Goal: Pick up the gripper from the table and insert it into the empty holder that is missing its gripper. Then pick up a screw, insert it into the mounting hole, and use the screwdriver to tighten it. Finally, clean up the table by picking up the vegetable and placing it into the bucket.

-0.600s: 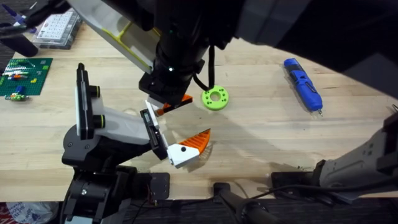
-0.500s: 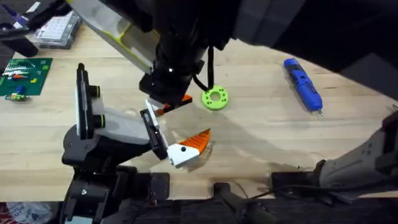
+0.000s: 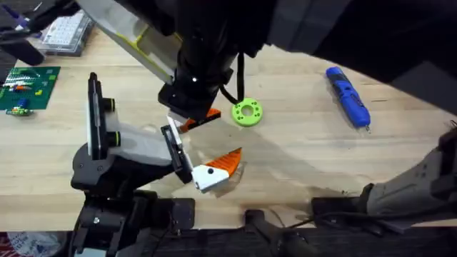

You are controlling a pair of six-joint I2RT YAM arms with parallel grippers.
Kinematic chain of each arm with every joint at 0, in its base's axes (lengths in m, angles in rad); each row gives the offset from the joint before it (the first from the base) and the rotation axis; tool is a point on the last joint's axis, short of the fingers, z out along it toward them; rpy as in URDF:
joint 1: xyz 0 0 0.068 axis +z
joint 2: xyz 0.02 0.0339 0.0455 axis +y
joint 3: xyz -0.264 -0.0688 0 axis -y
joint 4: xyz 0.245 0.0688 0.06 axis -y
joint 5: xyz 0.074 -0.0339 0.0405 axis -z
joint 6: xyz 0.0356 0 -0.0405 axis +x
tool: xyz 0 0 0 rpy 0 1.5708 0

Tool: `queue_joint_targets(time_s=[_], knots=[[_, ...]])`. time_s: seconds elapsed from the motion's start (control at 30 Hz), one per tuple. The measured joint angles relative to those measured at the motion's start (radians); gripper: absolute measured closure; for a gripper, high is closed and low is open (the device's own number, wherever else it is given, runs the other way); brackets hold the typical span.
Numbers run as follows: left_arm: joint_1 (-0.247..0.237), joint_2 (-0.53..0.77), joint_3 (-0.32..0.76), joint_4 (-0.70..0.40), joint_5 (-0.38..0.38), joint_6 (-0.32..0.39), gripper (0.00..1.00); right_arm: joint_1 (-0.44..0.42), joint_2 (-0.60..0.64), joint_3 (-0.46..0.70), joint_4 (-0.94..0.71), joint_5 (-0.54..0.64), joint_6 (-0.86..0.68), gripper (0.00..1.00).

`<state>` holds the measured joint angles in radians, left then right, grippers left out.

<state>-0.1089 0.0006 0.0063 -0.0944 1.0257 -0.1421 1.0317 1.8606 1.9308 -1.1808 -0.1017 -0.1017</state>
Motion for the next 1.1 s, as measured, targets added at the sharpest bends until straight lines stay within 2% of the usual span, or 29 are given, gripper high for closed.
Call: queue_joint_targets(time_s=[0.47, 1.1], knots=[[0.000, 0.000, 0.000, 0.000, 0.000, 0.000, 0.013, 0.000, 0.001, 0.095, -0.107, 0.000, 0.000, 0.993], [0.000, 0.000, 0.000, 0.000, 0.000, 0.000, 0.013, 0.000, 0.020, 0.100, -0.103, 0.001, -0.003, 0.993]])
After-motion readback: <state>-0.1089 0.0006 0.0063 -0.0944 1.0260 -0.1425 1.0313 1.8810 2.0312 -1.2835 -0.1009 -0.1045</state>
